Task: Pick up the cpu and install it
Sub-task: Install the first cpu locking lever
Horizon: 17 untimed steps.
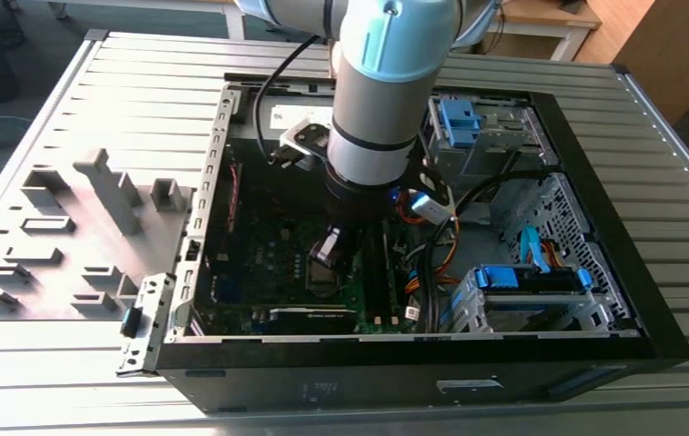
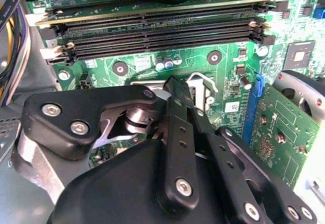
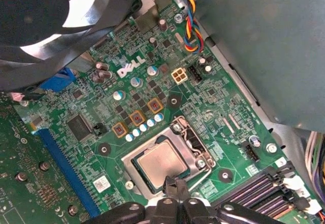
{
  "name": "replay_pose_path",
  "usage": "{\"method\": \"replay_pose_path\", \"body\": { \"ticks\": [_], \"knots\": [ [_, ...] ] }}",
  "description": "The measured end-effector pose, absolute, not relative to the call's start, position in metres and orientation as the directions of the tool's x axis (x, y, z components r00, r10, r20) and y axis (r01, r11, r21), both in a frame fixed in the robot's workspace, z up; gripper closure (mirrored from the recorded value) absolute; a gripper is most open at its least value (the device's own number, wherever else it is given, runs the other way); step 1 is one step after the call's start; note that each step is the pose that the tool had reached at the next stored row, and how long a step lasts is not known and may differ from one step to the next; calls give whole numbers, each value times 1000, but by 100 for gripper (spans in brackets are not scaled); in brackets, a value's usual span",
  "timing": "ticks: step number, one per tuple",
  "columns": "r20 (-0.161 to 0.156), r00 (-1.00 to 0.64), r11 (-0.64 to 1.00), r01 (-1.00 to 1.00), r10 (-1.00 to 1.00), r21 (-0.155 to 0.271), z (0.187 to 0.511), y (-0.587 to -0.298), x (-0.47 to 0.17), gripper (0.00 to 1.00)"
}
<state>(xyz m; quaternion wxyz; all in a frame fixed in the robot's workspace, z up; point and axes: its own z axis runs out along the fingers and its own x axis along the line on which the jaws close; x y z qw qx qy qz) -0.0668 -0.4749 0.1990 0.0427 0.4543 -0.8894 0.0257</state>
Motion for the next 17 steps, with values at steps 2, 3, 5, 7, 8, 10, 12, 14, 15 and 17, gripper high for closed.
{"method": "replay_pose_path", "body": {
  "ticks": [2,3,5,7,8,10,12,14,15,17],
  "knots": [
    [100,-583,586,-810,-806,-6,197,-475,-67,89],
    [100,-583,586,-810,-806,-6,195,-475,-67,89],
    [101,-583,586,-810,-806,-5,193,-475,-66,89],
    [102,-583,586,-810,-806,-4,191,-475,-66,89],
    [102,-583,586,-810,-806,-4,191,-476,-66,89],
    [101,-583,586,-810,-806,-4,190,-476,-66,89],
    [101,-583,586,-810,-806,-4,190,-476,-66,89],
    [103,-583,586,-810,-806,0,190,-477,-65,89],
    [105,-583,586,-810,-806,2,190,-477,-64,89],
    [108,-582,586,-810,-806,6,190,-478,-62,89]
  ]
}}
